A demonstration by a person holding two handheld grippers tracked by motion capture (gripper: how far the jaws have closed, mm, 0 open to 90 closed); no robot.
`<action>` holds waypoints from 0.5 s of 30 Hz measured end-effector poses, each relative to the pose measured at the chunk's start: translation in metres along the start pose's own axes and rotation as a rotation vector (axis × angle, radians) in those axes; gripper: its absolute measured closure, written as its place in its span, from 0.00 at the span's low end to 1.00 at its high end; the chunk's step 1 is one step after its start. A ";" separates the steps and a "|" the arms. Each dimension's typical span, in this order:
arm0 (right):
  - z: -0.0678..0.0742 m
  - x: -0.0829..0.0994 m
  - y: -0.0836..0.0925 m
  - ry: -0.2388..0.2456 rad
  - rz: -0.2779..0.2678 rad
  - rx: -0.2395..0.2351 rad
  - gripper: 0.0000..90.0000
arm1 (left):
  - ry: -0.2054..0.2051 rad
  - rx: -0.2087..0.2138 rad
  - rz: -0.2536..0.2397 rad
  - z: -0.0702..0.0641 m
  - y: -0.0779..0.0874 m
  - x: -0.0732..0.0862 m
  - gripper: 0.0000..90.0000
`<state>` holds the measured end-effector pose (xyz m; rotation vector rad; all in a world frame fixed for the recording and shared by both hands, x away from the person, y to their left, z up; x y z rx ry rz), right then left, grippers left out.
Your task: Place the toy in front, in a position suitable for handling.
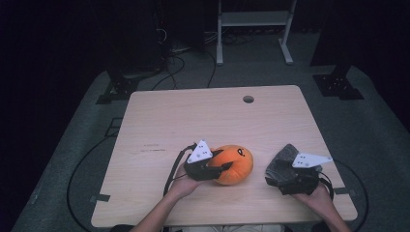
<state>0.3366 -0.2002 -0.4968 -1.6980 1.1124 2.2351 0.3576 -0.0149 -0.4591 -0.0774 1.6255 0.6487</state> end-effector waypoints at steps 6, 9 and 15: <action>-0.007 0.000 0.001 -0.012 -0.006 0.041 0.22 | -0.016 0.042 0.035 -0.011 -0.007 0.013 0.50; -0.011 -0.002 0.002 -0.020 -0.015 0.064 0.22 | 0.001 0.029 0.037 -0.010 -0.007 0.014 0.35; -0.021 -0.003 0.005 -0.031 -0.030 0.110 0.22 | 0.015 0.008 0.018 -0.002 0.001 0.008 0.10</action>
Point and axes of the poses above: each handheld gripper's, and its own axes: y roughly backward along the jaws, x roughly out of its underside, z roughly to its left, the point moved 10 cm from there along -y, roughly forward along the jaws, and after that the axes turned 2 degrees about -z, right-handed, at the moved point
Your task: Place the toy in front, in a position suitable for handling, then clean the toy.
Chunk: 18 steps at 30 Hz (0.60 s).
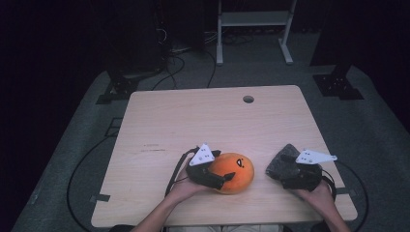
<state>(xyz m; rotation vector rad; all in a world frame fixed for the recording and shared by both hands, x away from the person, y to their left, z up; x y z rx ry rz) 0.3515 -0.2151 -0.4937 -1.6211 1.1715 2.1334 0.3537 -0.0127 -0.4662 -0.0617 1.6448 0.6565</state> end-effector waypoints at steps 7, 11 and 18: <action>-0.010 0.000 0.004 -0.012 -0.009 0.035 0.23 | -0.011 -0.006 -0.015 0.003 0.004 -0.002 0.10; -0.024 -0.001 0.004 -0.023 -0.015 0.075 0.23 | -0.029 -0.007 -0.007 0.001 0.004 -0.001 0.10; -0.046 -0.001 0.003 -0.052 -0.016 0.134 0.24 | -0.041 -0.003 0.001 0.001 0.006 0.000 0.10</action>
Point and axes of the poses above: each handheld gripper's, and its own axes: y roughly backward along the jaws, x roughly out of its underside, z roughly to its left, the point moved 10 cm from there along -y, roughly forward along the jaws, and after that the axes turned 2 degrees about -z, right-handed, at the moved point
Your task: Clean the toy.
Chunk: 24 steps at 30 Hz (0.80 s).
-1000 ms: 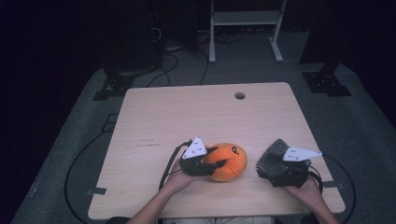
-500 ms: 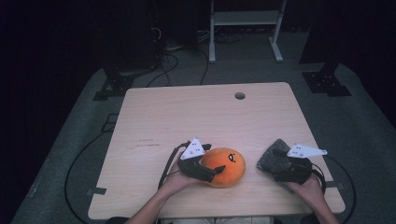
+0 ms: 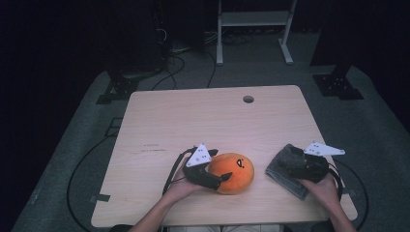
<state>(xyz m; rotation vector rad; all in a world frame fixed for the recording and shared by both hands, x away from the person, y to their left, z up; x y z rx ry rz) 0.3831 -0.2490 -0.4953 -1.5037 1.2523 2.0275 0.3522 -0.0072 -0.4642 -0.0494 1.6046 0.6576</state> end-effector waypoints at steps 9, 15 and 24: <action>-0.015 0.007 -0.011 -0.019 0.050 0.043 0.29 | 0.000 -0.003 0.009 0.006 0.004 0.001 0.10; -0.031 0.017 -0.022 -0.019 0.145 0.100 0.33 | 0.004 -0.005 0.018 0.007 0.004 0.004 0.10; -0.034 0.038 -0.034 0.005 0.264 0.098 0.49 | 0.015 0.040 0.054 0.004 0.002 0.010 0.10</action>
Point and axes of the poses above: each handheld gripper's, and its own axes: y roughly backward along the jaws, x roughly out of its underside, z roughly to its left, the point moved 10 cm from there along -y, roughly forward along the jaws, and after that the axes turned 2 degrees about -z, right-handed, at the moved point
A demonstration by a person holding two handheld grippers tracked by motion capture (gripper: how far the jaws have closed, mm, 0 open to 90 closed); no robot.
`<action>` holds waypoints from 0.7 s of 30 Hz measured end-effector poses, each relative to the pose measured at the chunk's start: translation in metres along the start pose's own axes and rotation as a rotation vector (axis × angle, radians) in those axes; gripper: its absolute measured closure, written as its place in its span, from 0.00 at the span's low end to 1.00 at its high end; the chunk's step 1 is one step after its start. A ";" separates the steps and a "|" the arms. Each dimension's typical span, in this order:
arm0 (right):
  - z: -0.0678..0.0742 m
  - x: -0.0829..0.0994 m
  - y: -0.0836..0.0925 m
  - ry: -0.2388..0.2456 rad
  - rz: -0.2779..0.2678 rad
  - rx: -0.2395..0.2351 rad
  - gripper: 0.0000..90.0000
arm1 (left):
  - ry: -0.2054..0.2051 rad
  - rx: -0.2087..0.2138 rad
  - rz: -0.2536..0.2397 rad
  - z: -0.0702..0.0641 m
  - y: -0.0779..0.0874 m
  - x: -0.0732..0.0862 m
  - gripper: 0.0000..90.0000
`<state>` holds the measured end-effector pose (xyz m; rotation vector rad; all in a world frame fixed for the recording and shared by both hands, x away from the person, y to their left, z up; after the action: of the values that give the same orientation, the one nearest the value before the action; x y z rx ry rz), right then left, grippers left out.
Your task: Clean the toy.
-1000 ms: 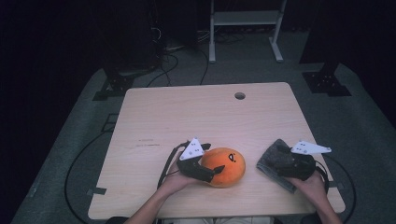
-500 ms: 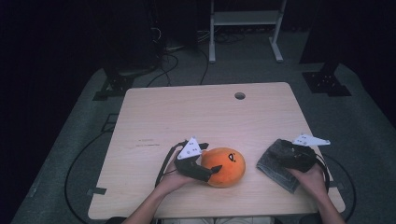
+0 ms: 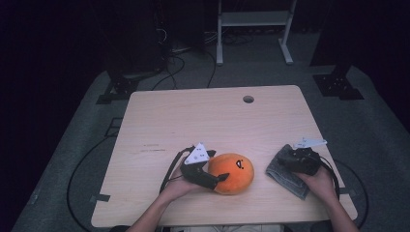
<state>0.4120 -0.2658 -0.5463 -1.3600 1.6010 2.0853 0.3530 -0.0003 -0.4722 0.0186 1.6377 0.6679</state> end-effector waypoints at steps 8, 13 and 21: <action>0.010 0.000 0.004 0.055 0.023 -0.013 0.80 | 0.017 0.048 0.056 -0.003 -0.003 0.009 0.05; 0.020 -0.012 0.020 0.077 -0.050 -0.063 0.87 | -0.045 0.018 0.045 -0.004 -0.004 0.010 0.23; 0.080 -0.051 0.068 0.149 -0.315 -0.289 0.87 | 0.019 -0.036 0.026 0.002 -0.012 0.008 0.32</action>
<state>0.3554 -0.2078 -0.4628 -1.7663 1.0680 2.1167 0.3578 -0.0059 -0.4846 0.0073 1.6457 0.7193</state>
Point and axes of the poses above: each handheld gripper's, and its own axes: y roughly backward along the jaws, x roughly out of its underside, z roughly to its left, the point moved 10 cm from there along -y, roughly forward along the jaws, and after that the axes turned 2 degrees about -z, right-handed, at the moved point
